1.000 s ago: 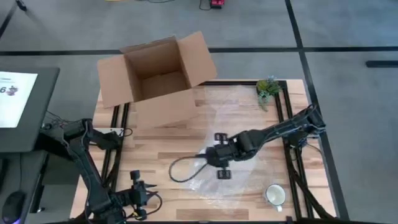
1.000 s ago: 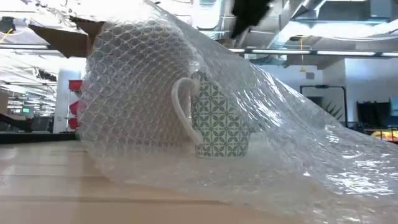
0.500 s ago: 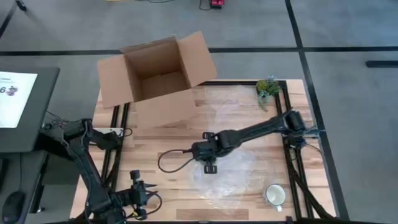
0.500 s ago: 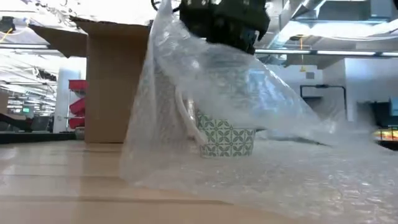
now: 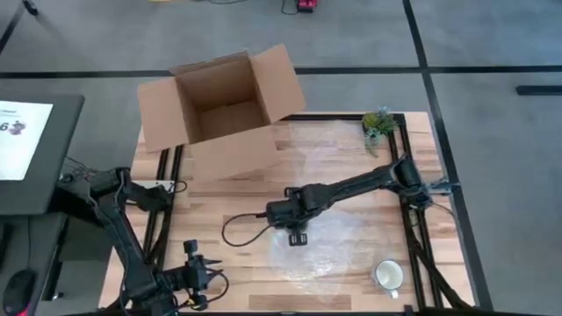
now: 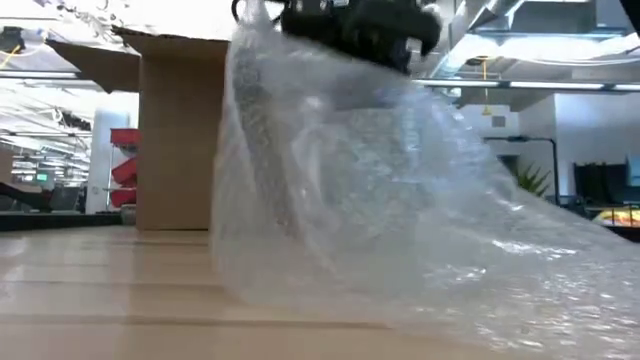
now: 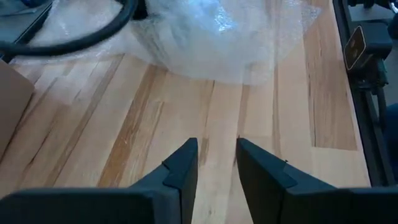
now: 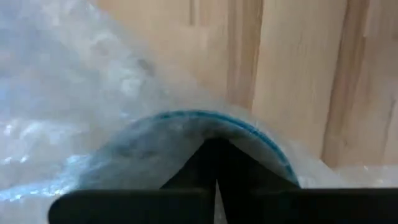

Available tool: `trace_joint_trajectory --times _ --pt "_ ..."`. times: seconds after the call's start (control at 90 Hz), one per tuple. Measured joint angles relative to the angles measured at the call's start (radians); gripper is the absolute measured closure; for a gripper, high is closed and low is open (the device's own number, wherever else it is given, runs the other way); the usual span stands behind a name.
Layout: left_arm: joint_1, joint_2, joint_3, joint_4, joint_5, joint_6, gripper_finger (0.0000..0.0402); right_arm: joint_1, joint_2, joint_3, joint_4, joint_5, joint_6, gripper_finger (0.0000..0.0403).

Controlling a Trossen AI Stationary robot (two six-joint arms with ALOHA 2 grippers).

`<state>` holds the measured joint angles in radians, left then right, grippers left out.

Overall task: Wrap mug
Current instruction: Wrap the green patterned mug with the bubble wrap

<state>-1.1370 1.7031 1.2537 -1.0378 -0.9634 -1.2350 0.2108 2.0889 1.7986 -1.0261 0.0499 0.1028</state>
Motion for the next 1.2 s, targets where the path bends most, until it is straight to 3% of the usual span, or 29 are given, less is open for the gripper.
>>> trace_joint_trajectory --times 0.167,0.311,0.633,0.822,1.022,1.2 --pt "0.000 0.000 0.000 0.003 0.001 0.000 0.0311 0.019 -0.005 0.160 -0.148 0.044 0.001 0.0403" --pt "0.000 0.000 0.000 0.004 0.002 0.000 0.0311 0.039 -0.004 0.186 -0.144 0.030 0.002 0.0403" --pt "0.000 0.000 0.000 0.004 0.002 0.000 0.0311 0.033 -0.005 -0.034 0.018 0.025 0.031 0.0403" --pt "0.000 0.000 0.000 0.005 0.002 0.007 0.0311 0.016 -0.007 -0.071 0.053 0.027 0.023 0.0403" --pt "0.000 0.000 0.000 0.008 0.000 0.007 0.0311 0.016 -0.011 0.024 -0.043 0.031 0.012 0.0397" --pt "0.000 0.000 0.000 0.008 0.000 0.002 0.0311 0.018 -0.013 0.129 -0.154 0.032 0.012 0.0361"
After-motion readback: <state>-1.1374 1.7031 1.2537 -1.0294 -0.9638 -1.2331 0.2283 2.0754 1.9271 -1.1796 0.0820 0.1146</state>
